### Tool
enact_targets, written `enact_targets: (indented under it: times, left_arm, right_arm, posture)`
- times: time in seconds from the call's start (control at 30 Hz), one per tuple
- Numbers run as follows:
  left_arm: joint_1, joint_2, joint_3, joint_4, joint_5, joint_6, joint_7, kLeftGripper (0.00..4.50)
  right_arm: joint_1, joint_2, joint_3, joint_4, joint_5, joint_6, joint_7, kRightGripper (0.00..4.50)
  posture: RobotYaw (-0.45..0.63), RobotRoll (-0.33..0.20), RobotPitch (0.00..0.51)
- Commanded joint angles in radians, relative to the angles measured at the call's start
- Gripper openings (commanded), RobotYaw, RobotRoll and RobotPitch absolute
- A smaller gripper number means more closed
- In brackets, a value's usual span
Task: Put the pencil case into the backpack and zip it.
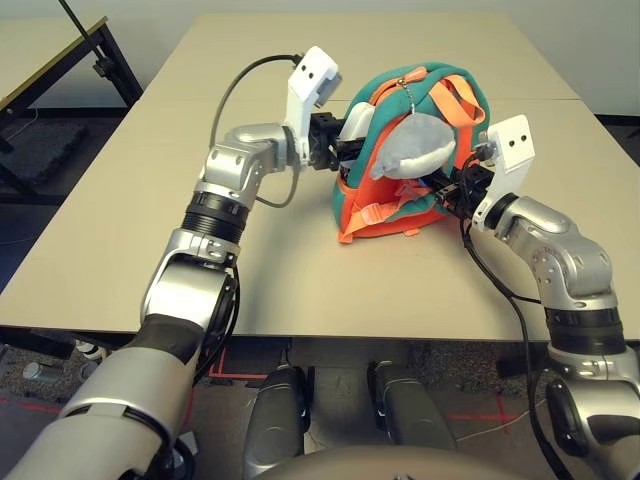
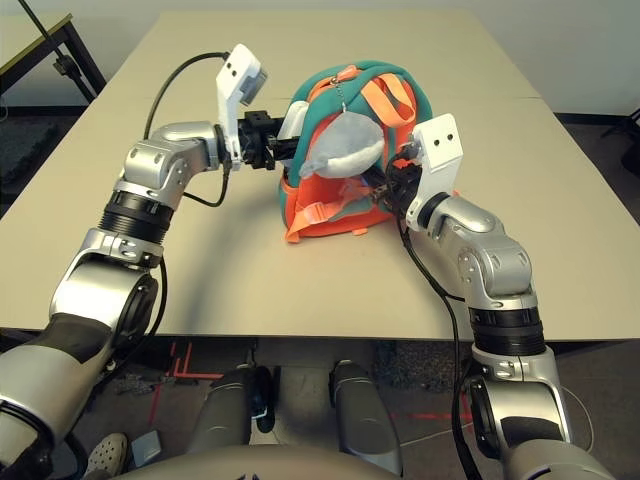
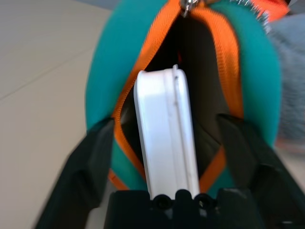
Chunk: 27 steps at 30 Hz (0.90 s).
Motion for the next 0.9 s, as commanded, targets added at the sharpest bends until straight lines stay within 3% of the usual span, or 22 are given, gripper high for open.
enact_targets:
  times: [0.03, 0.23, 0.5, 0.6, 0.9]
  left_arm:
    - [0.016, 0.057, 0.061, -0.102, -0.058, 0.095, -0.001, 4.5]
    - [0.065, 0.116, 0.12, -0.196, -0.102, 0.179, 0.037, 4.5]
    - [0.123, 0.115, 0.13, -0.257, -0.121, 0.197, 0.084, 4.5]
    - [0.126, 0.111, 0.13, -0.258, -0.128, 0.196, 0.095, 3.87]
    - [0.128, 0.109, 0.111, -0.257, -0.137, 0.197, 0.092, 0.36]
  right_arm:
    - [0.016, 0.0, 0.011, 0.03, -0.022, 0.016, -0.01, 0.56]
    - [0.01, 0.003, 0.015, 0.047, -0.026, 0.008, -0.002, 0.56]
    - [0.0, 0.003, 0.02, 0.068, -0.033, -0.005, 0.01, 0.56]
    - [-0.002, 0.002, 0.021, 0.073, -0.035, -0.009, 0.014, 0.56]
    - [-0.001, -0.002, 0.02, 0.07, -0.037, -0.007, 0.016, 0.56]
  posture:
    - [-0.18, 0.0, 0.121]
    - [-0.17, 0.0, 0.118]
    - [-0.16, 0.0, 0.111]
    - [-0.16, 0.0, 0.108]
    - [-0.16, 0.0, 0.105]
